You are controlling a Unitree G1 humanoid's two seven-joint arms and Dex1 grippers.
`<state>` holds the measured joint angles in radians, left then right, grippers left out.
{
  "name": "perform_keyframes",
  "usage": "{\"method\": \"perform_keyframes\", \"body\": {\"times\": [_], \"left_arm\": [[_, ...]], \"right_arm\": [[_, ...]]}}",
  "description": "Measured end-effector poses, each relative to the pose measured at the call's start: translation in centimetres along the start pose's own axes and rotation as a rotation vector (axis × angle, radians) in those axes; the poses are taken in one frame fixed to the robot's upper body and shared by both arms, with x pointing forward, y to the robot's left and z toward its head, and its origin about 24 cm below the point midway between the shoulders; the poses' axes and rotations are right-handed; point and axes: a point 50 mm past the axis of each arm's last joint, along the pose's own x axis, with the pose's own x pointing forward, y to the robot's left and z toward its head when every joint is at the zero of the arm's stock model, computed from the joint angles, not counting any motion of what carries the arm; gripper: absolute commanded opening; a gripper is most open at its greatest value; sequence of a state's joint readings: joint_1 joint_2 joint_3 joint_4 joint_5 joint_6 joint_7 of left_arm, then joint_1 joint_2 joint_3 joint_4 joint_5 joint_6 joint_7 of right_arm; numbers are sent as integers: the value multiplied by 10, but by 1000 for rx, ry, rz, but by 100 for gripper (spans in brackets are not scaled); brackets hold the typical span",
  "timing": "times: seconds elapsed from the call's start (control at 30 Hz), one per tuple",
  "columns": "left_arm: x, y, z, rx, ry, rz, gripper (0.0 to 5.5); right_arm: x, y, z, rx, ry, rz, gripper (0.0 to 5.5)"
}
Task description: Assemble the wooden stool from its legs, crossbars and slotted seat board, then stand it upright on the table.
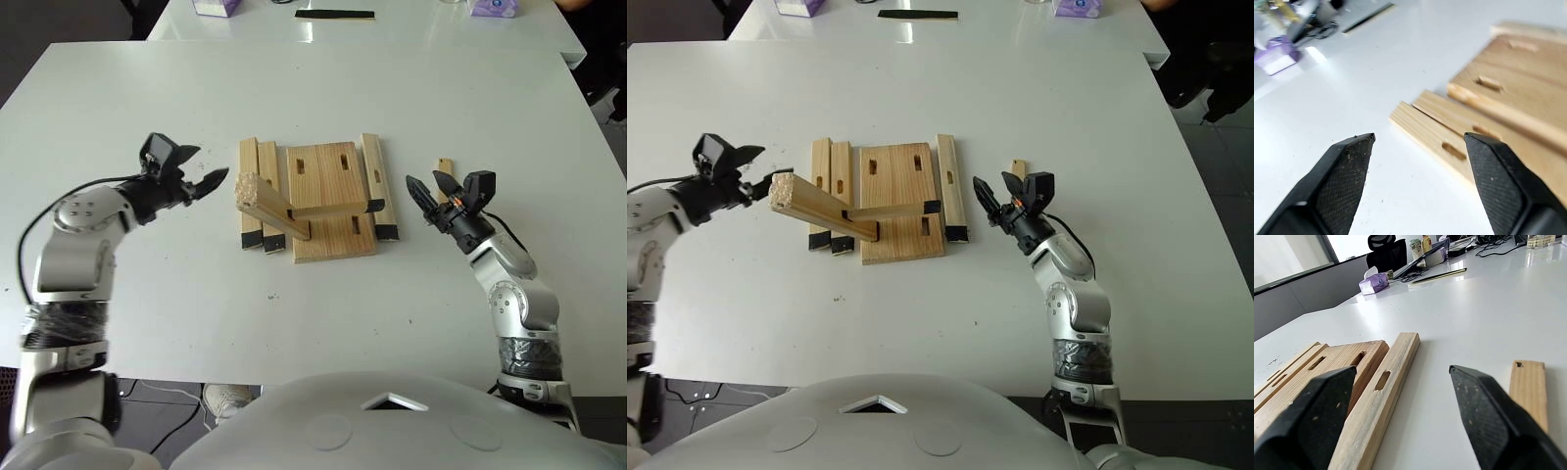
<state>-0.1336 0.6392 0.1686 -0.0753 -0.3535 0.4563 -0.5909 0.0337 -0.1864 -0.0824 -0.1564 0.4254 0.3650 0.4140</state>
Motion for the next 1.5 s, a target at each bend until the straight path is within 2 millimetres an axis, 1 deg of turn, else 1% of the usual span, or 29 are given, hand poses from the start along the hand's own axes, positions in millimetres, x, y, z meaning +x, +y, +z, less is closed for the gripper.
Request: {"method": "perform_keyframes", "body": {"times": [0.1,0.2,0.27,0.37,0.5,0.73,0.87,1.03,1.33,1.5], "left_arm": [[11,-25,-6,-215,-12,122,340],[16,-57,-13,-359,64,195,340],[14,-69,-16,-364,114,212,340],[11,-75,-18,-350,160,238,340],[6,-78,-22,-310,203,280,340],[-1,-84,-35,-302,288,284,340],[-2,-84,-36,-301,301,286,340],[-2,-83,-36,-286,306,297,340],[-10,-69,-36,-188,339,328,340],[-15,-66,-36,-177,346,330,340]], "right_arm": [[1,0,0,7,-5,-16,352],[2,0,1,9,-11,-28,352],[5,0,3,5,-16,-27,352],[9,-1,7,-1,-24,-27,352],[10,-2,8,-1,-27,-36,352],[10,1,5,10,-23,-37,352],[6,0,0,15,-7,-48,352],[6,0,-1,17,-6,-59,352],[6,4,-6,38,-4,-66,352],[4,4,-8,42,1,-70,352]]}}
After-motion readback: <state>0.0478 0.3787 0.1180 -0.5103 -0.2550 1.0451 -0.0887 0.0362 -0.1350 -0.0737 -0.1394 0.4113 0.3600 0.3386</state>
